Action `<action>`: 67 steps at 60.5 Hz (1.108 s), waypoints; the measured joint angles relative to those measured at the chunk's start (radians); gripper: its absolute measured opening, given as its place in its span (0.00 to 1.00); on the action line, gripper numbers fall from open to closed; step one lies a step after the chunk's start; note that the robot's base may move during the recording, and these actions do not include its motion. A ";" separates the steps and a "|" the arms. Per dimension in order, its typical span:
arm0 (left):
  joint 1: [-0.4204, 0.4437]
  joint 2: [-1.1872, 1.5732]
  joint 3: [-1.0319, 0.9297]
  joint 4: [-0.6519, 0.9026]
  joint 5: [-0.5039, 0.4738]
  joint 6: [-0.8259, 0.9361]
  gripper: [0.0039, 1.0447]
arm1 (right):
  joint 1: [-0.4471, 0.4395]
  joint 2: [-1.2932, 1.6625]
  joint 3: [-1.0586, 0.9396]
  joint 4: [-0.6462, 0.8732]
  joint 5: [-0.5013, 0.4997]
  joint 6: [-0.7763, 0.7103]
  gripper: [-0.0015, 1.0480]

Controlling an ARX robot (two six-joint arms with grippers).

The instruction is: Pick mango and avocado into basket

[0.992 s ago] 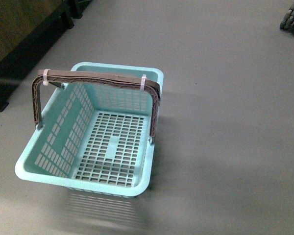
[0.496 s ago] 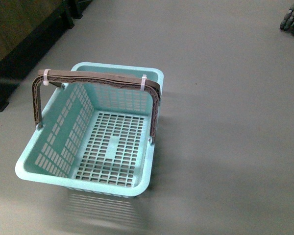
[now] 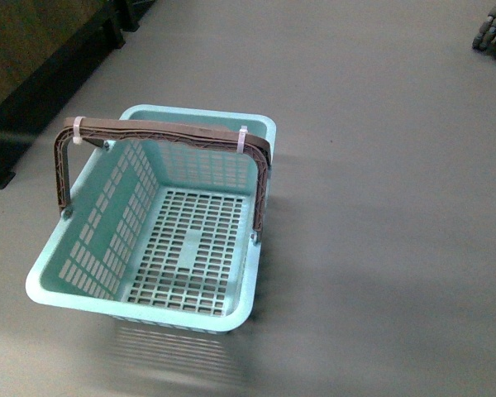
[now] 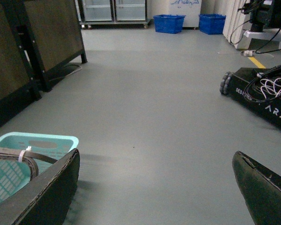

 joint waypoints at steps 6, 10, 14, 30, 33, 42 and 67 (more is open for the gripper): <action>-0.056 0.231 0.106 0.050 -0.056 -0.097 0.92 | 0.000 0.000 0.000 0.000 0.000 0.000 0.92; -0.105 0.357 0.185 0.053 -0.074 -0.135 0.92 | 0.000 0.000 0.000 0.000 0.000 0.000 0.92; -0.140 0.438 0.245 0.053 -0.083 -0.150 0.92 | 0.000 0.000 0.000 0.000 0.000 0.000 0.92; -0.222 0.718 0.477 0.039 -0.099 -0.186 0.92 | 0.000 0.000 0.000 0.000 0.000 0.000 0.92; -0.227 0.745 0.503 0.039 -0.100 -0.187 0.92 | 0.000 0.000 0.000 0.000 0.000 0.000 0.92; -0.237 0.824 0.579 0.034 -0.114 -0.203 0.92 | 0.000 0.000 0.000 0.000 0.000 0.000 0.92; -0.238 0.972 0.756 -0.049 -0.172 -0.213 0.83 | 0.000 0.000 0.000 0.000 0.000 0.000 0.92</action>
